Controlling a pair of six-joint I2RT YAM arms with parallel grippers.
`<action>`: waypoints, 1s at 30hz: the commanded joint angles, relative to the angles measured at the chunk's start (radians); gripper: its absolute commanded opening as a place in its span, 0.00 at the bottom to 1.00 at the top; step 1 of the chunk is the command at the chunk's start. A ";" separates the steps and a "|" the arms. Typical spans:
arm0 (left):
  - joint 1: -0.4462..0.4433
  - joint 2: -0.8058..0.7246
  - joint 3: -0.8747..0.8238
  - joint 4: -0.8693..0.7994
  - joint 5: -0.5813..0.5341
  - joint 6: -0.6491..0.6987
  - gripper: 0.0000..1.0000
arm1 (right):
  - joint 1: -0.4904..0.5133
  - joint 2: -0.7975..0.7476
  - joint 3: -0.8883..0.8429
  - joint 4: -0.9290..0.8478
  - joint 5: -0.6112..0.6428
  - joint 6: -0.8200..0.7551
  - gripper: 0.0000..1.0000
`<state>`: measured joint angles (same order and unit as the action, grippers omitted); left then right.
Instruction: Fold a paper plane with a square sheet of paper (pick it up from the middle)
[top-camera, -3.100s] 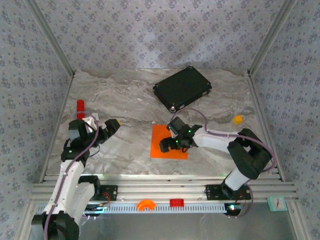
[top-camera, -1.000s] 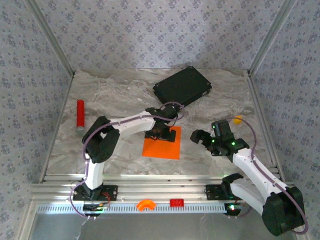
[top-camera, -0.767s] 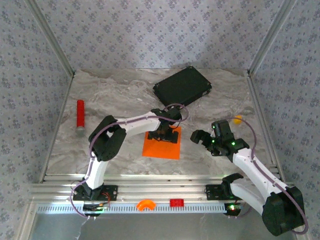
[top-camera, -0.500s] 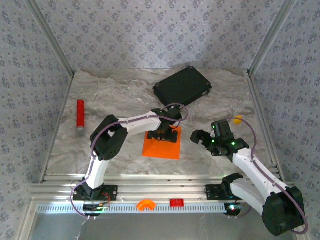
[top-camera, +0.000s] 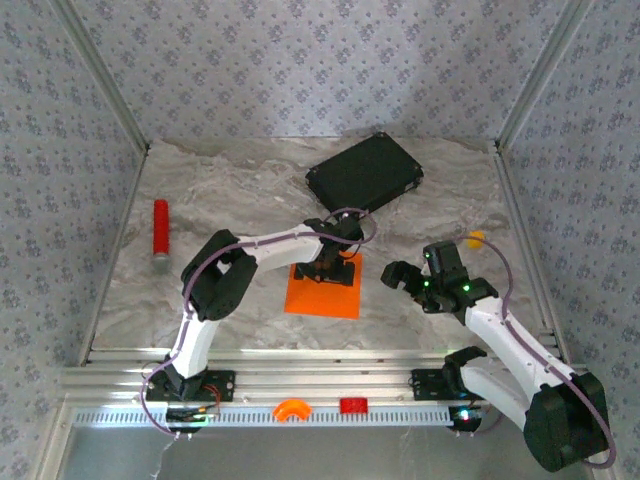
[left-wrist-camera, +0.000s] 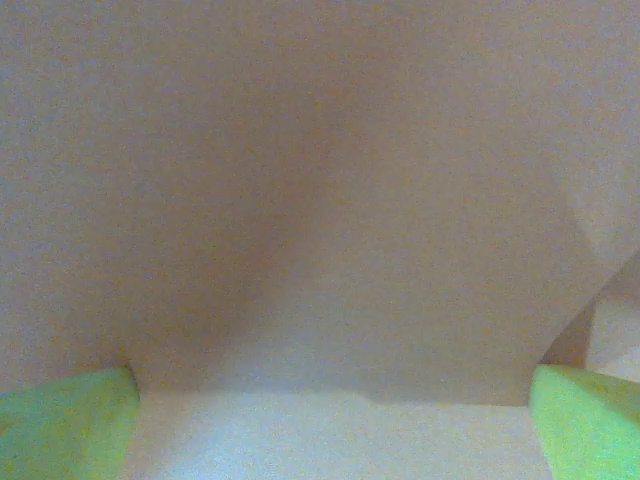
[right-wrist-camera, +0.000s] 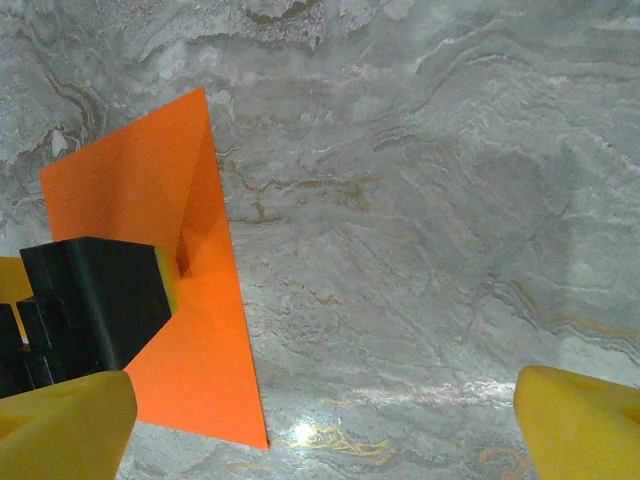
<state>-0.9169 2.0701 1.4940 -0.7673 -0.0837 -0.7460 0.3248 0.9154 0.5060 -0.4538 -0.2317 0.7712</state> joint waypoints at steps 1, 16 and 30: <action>-0.004 0.056 -0.062 0.030 0.029 -0.021 0.99 | -0.006 -0.003 -0.014 -0.021 0.004 0.010 0.99; -0.004 0.043 -0.081 0.053 0.038 -0.018 0.90 | -0.004 -0.004 -0.017 -0.018 0.014 0.018 0.99; 0.009 -0.179 -0.210 0.220 0.047 0.004 0.46 | -0.004 -0.008 -0.012 -0.034 0.027 0.024 0.99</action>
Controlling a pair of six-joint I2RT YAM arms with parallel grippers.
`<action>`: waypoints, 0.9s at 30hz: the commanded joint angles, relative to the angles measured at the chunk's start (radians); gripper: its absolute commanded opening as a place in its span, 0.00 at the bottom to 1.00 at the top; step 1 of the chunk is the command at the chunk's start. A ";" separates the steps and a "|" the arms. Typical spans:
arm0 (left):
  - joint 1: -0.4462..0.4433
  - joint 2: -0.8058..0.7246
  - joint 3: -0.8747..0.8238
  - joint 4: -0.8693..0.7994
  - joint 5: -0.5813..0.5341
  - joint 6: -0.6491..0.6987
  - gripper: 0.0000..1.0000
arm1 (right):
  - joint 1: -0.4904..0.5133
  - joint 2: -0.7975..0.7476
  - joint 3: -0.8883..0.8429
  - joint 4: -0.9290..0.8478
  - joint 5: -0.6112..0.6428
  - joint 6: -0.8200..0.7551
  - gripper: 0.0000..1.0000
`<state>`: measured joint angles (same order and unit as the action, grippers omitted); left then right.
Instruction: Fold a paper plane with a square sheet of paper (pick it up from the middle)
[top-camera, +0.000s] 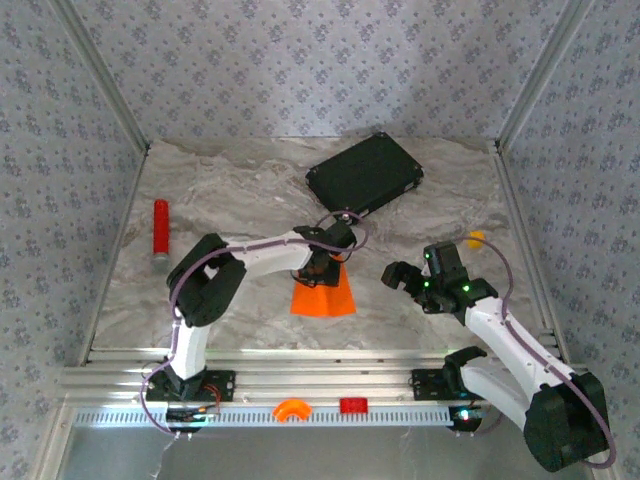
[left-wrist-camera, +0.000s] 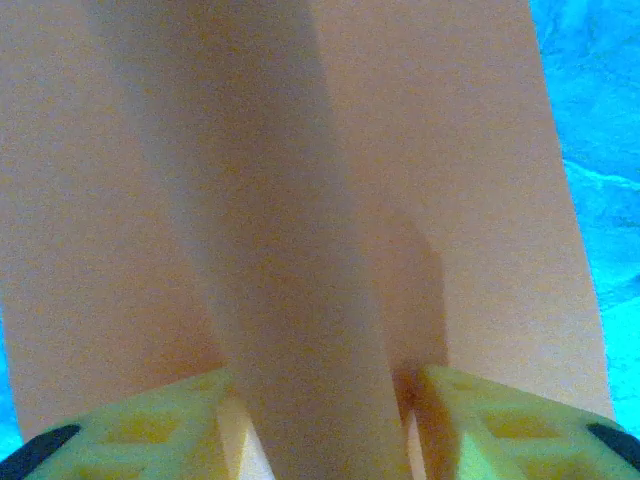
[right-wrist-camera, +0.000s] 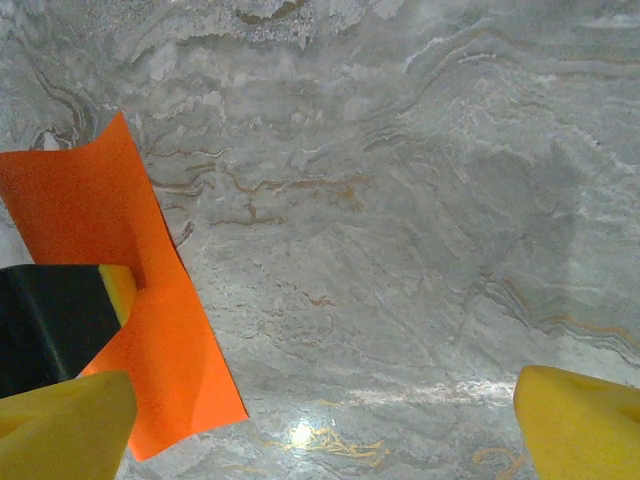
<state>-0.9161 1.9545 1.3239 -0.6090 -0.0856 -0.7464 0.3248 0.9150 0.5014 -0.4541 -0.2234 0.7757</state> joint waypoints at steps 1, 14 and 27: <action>0.015 -0.092 -0.063 0.093 0.070 0.003 0.45 | -0.004 -0.009 -0.008 -0.036 0.021 0.021 0.99; 0.255 -0.443 -0.496 0.765 0.630 -0.196 0.40 | -0.001 -0.052 -0.007 -0.007 -0.003 0.050 0.99; 0.299 -0.392 -0.663 0.999 0.745 -0.262 0.41 | 0.110 -0.075 0.007 0.131 0.003 0.038 0.99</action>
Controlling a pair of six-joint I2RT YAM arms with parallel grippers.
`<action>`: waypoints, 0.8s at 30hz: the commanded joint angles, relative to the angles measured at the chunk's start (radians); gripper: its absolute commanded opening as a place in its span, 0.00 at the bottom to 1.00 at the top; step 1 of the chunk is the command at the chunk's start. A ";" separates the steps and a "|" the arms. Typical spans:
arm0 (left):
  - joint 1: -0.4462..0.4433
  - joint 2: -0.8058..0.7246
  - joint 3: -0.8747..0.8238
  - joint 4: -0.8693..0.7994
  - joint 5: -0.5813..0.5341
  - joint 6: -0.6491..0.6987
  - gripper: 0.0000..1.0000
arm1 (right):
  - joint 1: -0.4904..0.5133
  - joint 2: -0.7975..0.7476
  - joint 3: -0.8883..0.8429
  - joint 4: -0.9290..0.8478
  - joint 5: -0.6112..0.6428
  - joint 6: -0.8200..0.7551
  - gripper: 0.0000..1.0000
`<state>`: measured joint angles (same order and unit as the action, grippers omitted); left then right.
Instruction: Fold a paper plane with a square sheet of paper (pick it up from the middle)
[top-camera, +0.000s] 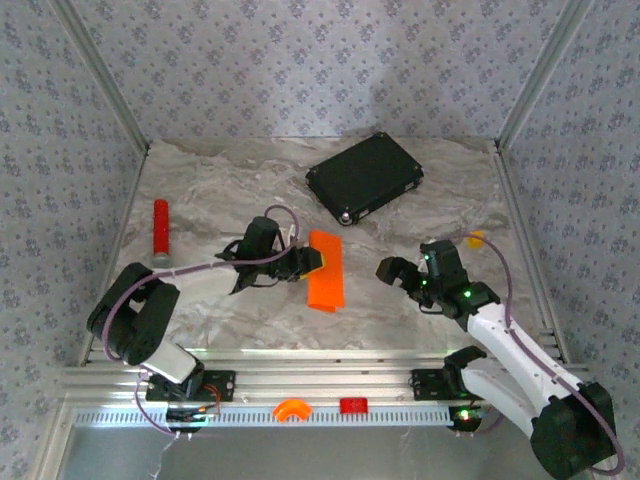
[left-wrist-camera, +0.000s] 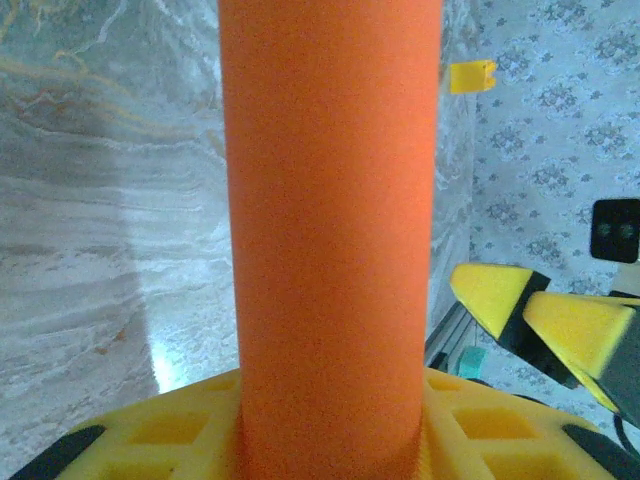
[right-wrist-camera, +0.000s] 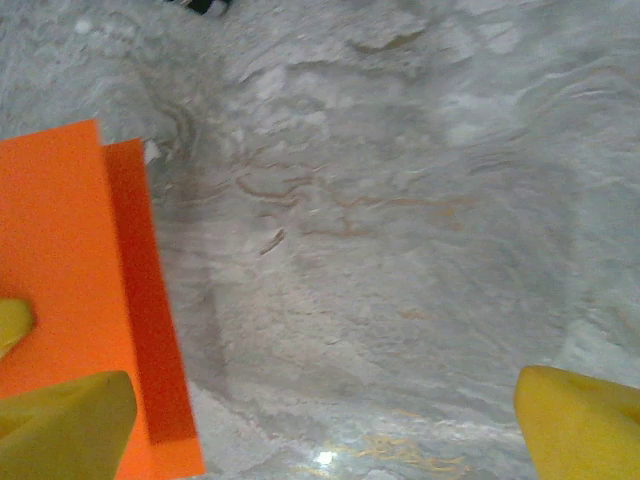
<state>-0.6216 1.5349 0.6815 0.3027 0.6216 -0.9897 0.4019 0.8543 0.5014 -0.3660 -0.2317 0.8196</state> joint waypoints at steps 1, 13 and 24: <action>0.005 0.039 -0.026 0.094 0.039 -0.017 0.41 | 0.054 -0.014 0.012 0.049 0.030 -0.013 0.99; 0.008 0.145 -0.040 0.075 0.012 0.023 0.42 | 0.133 -0.004 0.018 0.005 0.196 0.002 0.97; 0.021 0.164 -0.080 0.068 0.002 0.057 0.42 | 0.054 -0.113 0.023 -0.276 0.142 0.008 0.97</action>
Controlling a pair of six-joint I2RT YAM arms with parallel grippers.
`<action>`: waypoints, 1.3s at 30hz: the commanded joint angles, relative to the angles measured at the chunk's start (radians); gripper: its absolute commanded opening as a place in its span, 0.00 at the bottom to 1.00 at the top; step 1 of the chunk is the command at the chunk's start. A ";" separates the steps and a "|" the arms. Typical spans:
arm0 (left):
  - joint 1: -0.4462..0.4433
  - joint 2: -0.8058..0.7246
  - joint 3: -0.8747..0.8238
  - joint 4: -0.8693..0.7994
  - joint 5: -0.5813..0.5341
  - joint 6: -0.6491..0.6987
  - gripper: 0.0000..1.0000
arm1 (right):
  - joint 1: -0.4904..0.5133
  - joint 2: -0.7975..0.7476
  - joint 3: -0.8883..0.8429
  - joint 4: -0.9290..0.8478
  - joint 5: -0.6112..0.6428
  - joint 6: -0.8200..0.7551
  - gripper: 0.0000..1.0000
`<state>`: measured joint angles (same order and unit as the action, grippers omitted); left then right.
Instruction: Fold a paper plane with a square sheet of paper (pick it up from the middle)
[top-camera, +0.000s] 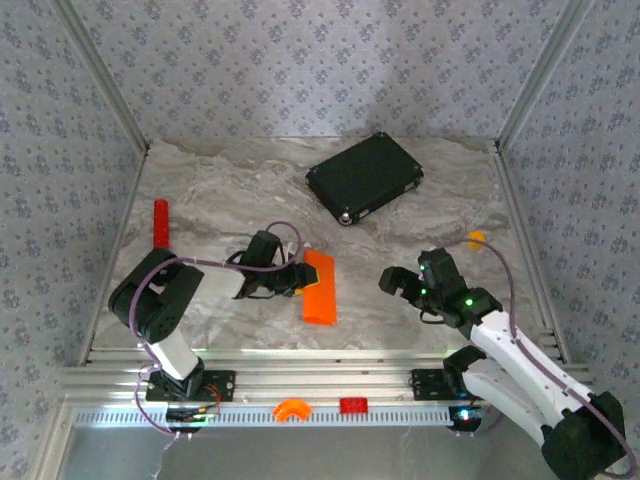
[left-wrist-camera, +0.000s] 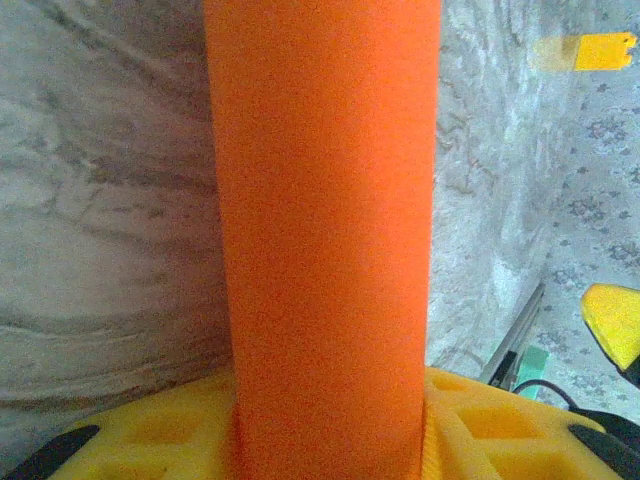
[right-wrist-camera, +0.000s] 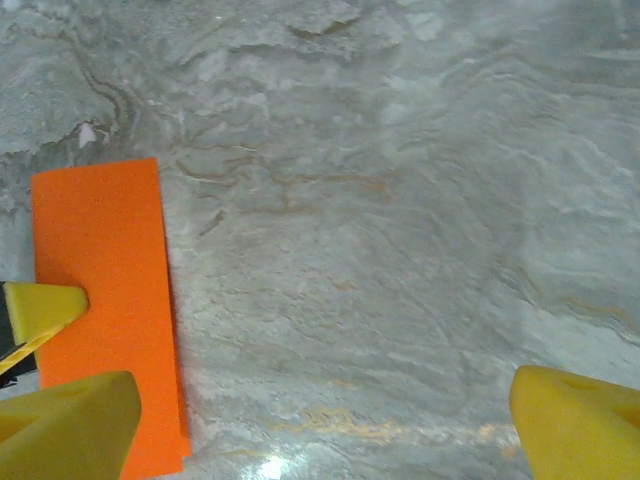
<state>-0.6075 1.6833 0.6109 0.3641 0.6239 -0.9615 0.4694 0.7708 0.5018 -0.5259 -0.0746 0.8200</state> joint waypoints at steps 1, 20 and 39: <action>0.008 0.021 -0.007 0.006 0.005 0.029 0.42 | -0.016 -0.043 0.026 -0.130 -0.016 0.011 0.97; 0.040 0.006 0.023 -0.081 0.019 0.090 0.42 | 0.040 -0.011 0.014 0.011 -0.009 0.117 0.84; 0.044 -0.087 0.027 -0.213 -0.064 0.154 0.48 | 0.205 0.367 0.043 0.451 -0.093 0.076 0.71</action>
<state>-0.5732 1.6413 0.6235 0.2512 0.6125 -0.8597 0.6498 1.1194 0.5037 -0.1318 -0.1352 0.9157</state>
